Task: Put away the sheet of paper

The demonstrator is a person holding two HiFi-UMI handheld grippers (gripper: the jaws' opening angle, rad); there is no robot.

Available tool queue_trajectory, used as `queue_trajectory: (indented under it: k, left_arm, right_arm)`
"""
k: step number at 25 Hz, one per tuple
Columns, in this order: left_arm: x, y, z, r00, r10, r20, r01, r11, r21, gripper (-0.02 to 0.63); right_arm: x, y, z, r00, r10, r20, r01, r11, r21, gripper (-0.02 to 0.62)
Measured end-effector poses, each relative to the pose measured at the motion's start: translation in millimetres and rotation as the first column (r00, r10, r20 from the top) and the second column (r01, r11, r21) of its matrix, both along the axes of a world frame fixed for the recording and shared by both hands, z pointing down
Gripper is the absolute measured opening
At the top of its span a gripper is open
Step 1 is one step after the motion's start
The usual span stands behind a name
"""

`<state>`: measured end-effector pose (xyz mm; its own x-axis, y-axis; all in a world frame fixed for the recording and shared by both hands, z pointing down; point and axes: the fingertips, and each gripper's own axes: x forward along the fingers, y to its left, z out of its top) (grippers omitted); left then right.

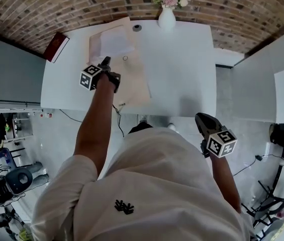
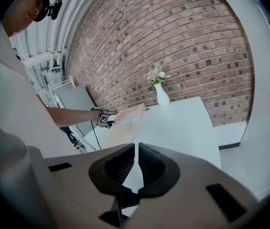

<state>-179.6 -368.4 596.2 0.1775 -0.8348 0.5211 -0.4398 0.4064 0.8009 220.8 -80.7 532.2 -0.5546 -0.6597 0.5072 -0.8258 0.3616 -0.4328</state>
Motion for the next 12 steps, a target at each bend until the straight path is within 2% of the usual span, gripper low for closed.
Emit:
queue_trajectory:
  k: [3,8,12]
  left_arm:
    - [10.8,31.6,-7.9,1.000,0.009,-0.007,-0.009,0.999,0.034,0.274]
    - [30.1,86.1,-18.6,0.997,0.060,0.038,-0.063,0.995,0.077,0.150]
    - [47.3,121.8,-30.5,0.995,0.092,0.033,-0.095,0.986,0.139,0.068]
  right_arm:
    - [3.1,5.7,-0.2,0.998,-0.054,0.009,0.054,0.998,0.016,0.044]
    - [1.1,18.6,-2.5,0.988,-0.148,0.035,0.147,0.988,0.042,0.041]
    - [-1.0,26.9,-1.0,0.979,-0.198,0.048,0.196,0.979,0.047,0.038]
